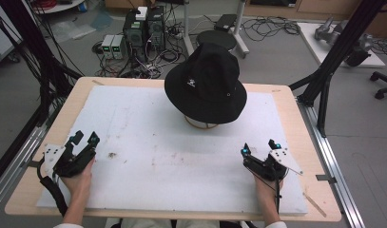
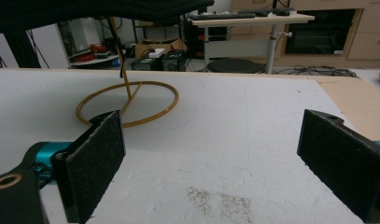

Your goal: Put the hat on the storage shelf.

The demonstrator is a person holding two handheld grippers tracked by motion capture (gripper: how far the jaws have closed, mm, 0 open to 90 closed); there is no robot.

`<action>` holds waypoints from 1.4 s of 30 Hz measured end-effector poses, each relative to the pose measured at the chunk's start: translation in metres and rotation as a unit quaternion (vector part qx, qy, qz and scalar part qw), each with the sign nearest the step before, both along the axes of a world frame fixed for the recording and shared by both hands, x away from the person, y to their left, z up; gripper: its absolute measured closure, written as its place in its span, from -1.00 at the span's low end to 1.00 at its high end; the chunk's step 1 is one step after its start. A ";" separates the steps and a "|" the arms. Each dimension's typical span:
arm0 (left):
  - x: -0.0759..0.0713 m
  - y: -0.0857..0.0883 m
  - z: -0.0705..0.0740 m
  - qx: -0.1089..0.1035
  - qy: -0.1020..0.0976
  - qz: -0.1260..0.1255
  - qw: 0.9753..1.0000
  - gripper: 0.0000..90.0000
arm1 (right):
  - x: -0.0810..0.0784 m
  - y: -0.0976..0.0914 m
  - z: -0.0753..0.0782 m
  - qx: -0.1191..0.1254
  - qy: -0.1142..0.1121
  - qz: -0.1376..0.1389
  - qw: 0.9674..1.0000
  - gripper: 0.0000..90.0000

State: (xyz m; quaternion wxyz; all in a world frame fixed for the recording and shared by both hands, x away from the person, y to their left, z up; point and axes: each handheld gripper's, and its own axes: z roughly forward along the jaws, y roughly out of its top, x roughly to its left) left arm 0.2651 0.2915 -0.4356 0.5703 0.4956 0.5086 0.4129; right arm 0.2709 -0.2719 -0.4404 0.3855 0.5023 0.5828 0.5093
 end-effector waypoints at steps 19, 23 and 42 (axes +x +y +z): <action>-0.006 0.014 0.000 -0.017 -0.002 0.015 1.000 -0.01 | 0.004 0.004 0.000 0.007 0.003 0.012 1.000 -0.85; -0.006 0.015 0.000 -0.013 -0.002 0.016 1.000 -0.01 | 0.004 0.003 0.000 0.008 0.003 0.011 1.000 -0.85; -0.006 0.014 0.000 -0.017 -0.001 0.010 1.000 -0.01 | 0.004 0.002 -0.001 0.010 0.009 0.011 1.000 -0.85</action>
